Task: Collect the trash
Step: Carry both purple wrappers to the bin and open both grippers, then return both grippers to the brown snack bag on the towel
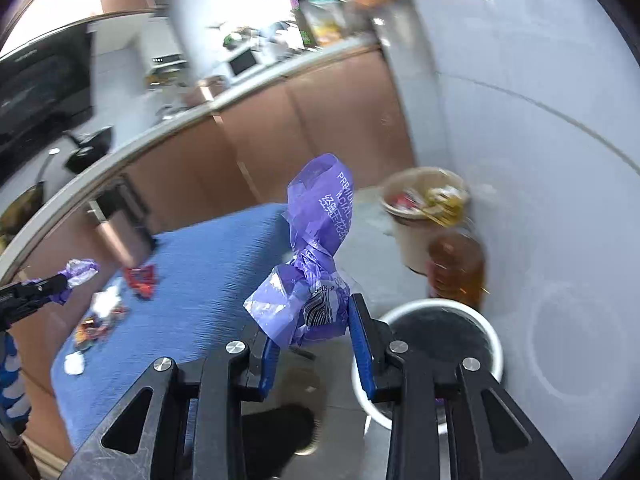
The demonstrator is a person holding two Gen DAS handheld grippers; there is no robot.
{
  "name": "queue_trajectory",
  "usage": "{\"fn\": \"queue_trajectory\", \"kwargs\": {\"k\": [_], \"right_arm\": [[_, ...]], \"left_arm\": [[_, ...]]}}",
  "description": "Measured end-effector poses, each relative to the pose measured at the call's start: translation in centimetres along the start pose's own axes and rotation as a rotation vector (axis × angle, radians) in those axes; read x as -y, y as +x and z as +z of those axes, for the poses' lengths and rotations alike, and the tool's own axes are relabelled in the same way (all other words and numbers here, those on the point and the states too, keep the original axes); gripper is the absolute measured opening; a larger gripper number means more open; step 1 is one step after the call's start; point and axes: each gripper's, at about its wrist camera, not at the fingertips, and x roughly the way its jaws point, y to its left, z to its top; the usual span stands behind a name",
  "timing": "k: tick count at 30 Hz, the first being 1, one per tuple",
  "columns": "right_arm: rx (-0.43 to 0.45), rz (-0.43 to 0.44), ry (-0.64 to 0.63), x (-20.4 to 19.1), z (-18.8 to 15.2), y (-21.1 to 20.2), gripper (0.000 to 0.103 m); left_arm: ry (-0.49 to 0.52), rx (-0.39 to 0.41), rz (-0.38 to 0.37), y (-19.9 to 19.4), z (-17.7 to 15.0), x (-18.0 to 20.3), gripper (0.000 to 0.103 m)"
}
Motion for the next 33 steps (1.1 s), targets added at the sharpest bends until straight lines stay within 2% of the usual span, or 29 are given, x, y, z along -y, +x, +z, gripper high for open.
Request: {"fn": "queue_trajectory", "kwargs": {"k": [6, 13, 15, 16, 17, 22, 26, 33], "right_arm": [[-0.045, -0.073, 0.047, 4.1, -0.5, 1.7, 0.031], [-0.072, -0.183, 0.028, 6.1, -0.4, 3.7, 0.033], [-0.076, -0.219, 0.015, 6.5, -0.4, 4.2, 0.037], [-0.077, -0.237, 0.013, 6.7, -0.4, 4.4, 0.042], [-0.077, -0.244, 0.014, 6.8, -0.5, 4.4, 0.048], [-0.082, -0.264, 0.018, 7.1, -1.1, 4.2, 0.053], [-0.078, -0.259, 0.021, 6.7, -1.1, 3.9, 0.053], [-0.048, -0.21, -0.01, 4.3, -0.3, 3.0, 0.053]], "left_arm": [[0.1, -0.105, -0.09, 7.5, 1.5, 7.5, 0.033], [0.117, -0.18, -0.192, 14.3, 2.9, 13.2, 0.035], [0.118, -0.201, -0.218, 15.7, 3.3, 14.6, 0.051], [0.117, -0.2, -0.225, 16.1, 3.4, 15.0, 0.053], [0.115, -0.198, -0.232, 16.4, 3.5, 15.5, 0.053], [0.108, -0.196, -0.253, 16.3, 3.7, 15.3, 0.054], [0.117, -0.164, -0.227, 14.8, 3.5, 14.3, 0.054], [0.067, -0.065, -0.178, 10.9, 3.6, 10.7, 0.054]]}}
